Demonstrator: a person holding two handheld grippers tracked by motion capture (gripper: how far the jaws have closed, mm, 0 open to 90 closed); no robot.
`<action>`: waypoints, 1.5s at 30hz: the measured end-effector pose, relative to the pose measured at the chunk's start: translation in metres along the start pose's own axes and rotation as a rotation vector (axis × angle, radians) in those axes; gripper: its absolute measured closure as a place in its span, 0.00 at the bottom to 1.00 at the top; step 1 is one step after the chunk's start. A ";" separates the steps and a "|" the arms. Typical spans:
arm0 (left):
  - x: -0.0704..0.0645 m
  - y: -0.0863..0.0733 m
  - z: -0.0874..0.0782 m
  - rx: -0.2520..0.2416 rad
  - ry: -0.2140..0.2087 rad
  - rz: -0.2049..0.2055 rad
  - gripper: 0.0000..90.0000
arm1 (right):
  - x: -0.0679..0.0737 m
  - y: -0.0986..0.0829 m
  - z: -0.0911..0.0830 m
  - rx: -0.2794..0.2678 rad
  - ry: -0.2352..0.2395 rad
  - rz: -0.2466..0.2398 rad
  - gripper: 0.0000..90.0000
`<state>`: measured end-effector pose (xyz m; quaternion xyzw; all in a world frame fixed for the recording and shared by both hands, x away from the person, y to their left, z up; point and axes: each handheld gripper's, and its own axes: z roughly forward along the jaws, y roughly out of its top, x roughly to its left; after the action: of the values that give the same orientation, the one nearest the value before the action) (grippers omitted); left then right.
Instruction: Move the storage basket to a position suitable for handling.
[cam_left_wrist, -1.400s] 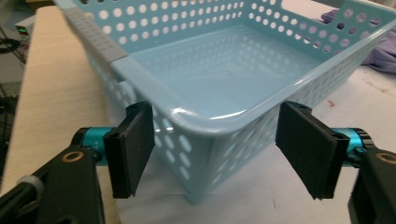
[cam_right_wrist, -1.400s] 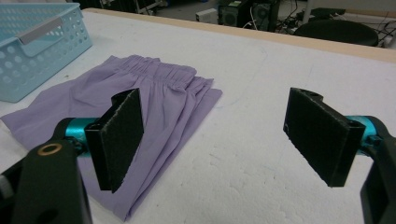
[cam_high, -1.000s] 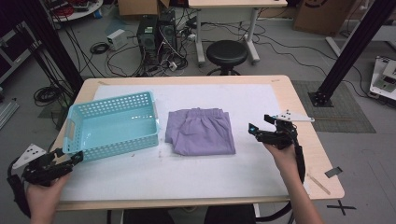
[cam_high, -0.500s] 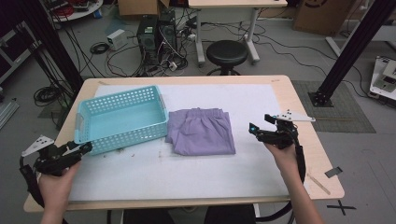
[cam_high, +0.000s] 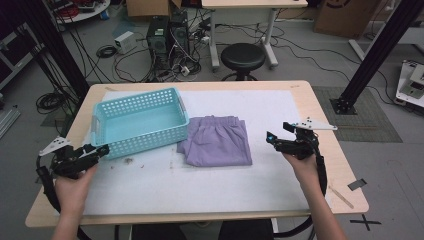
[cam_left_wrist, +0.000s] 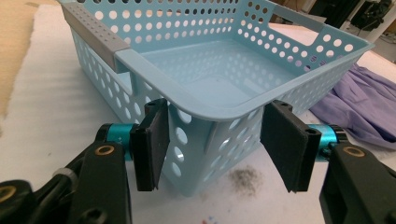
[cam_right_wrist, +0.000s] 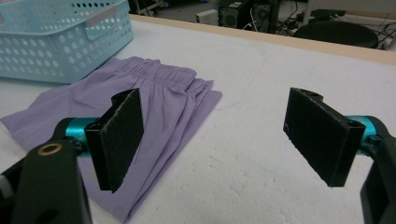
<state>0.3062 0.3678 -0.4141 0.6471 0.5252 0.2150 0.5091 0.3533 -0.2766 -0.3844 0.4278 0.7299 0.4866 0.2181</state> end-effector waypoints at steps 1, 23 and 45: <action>-0.001 0.001 0.003 0.007 -0.002 0.001 0.47 | 0.000 0.000 0.000 0.000 0.000 0.000 0.23; -0.018 0.019 0.053 0.008 0.003 0.024 0.47 | -0.001 0.001 0.000 -0.002 -0.001 0.001 0.23; -0.042 -0.002 0.014 -0.042 0.032 0.199 0.33 | 0.000 -0.002 0.002 -0.002 -0.015 -0.009 0.23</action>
<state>0.3016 0.3241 -0.4100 0.6818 0.4618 0.2859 0.4901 0.3537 -0.2761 -0.3870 0.4281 0.7296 0.4830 0.2263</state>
